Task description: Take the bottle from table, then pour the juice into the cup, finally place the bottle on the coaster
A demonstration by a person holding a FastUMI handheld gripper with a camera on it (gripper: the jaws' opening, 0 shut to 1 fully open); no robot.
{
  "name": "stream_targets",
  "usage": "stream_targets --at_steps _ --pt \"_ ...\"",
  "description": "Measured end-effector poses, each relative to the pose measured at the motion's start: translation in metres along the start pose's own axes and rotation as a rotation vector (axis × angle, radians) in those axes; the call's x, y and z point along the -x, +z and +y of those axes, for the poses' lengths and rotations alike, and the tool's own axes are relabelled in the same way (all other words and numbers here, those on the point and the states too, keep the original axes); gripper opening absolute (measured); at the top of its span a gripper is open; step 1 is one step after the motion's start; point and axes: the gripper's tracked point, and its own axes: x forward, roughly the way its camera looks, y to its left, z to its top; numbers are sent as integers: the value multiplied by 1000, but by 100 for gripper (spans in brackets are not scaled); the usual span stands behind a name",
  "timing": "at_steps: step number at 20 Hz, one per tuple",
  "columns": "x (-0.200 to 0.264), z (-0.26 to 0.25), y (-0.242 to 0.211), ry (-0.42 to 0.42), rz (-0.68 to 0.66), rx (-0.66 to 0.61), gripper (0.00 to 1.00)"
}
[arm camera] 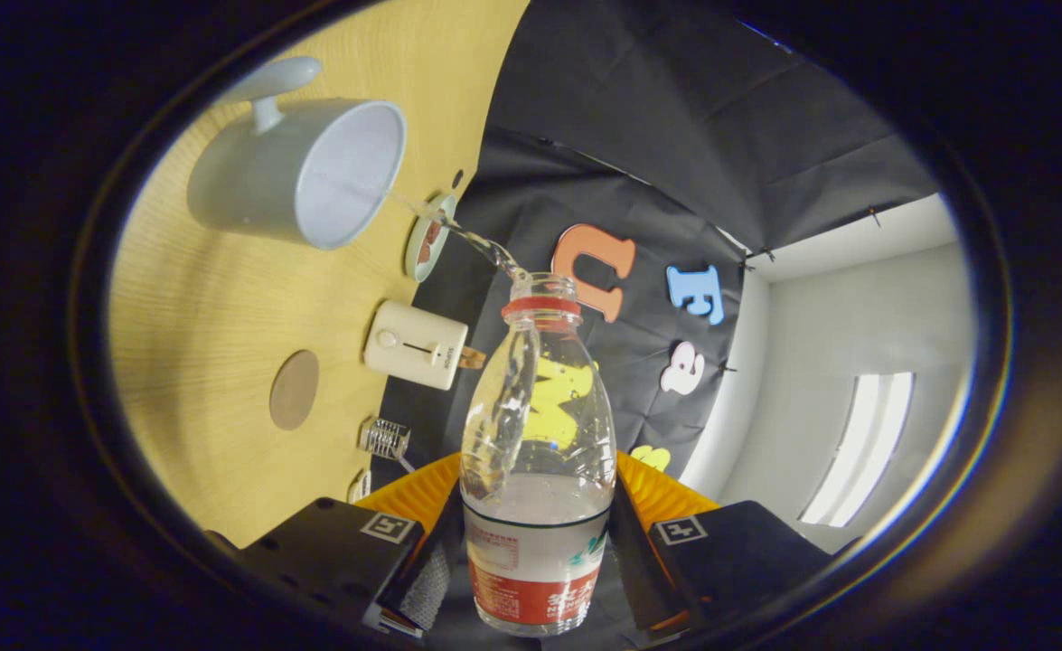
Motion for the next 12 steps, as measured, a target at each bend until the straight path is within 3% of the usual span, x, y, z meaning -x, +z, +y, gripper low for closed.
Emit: stream_targets --at_steps 12 --pt "4 -5 -1 -20 -8 27 81"
